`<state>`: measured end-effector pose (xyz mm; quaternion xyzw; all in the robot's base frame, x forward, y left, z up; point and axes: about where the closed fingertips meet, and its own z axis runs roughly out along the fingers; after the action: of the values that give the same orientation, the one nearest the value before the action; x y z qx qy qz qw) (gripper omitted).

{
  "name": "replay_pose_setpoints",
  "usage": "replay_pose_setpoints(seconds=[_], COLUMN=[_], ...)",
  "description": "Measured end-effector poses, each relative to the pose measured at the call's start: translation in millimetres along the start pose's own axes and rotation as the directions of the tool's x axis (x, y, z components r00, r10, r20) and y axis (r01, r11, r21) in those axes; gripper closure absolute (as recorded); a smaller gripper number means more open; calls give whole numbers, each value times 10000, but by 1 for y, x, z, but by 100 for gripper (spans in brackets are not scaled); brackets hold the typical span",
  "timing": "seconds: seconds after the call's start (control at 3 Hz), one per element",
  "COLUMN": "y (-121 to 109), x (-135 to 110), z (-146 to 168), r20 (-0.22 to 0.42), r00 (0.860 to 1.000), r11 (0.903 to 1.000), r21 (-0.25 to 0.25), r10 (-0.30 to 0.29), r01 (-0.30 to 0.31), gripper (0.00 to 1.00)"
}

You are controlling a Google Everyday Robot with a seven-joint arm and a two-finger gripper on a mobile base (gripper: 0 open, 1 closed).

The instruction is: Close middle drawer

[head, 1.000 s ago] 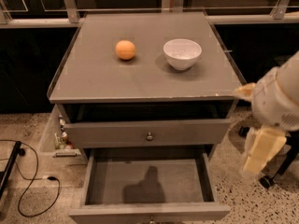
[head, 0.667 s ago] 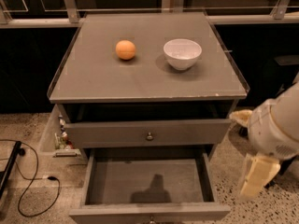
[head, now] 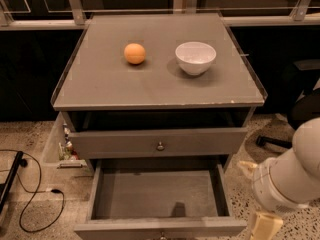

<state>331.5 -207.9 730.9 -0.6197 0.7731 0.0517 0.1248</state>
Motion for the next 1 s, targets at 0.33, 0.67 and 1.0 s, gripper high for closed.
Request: replay_pose_setpoints(seconds=[0.33, 0.67, 1.0], y=[4, 8, 16], x=[3, 3, 14], z=[5, 14, 69], r20=[-44, 112, 501], r00=[10000, 9999, 9966], r11=[10000, 9992, 9910], r21=[-72, -387, -1207], r10=[22, 36, 649], r01=[-22, -32, -585], gripper=[0, 0, 19])
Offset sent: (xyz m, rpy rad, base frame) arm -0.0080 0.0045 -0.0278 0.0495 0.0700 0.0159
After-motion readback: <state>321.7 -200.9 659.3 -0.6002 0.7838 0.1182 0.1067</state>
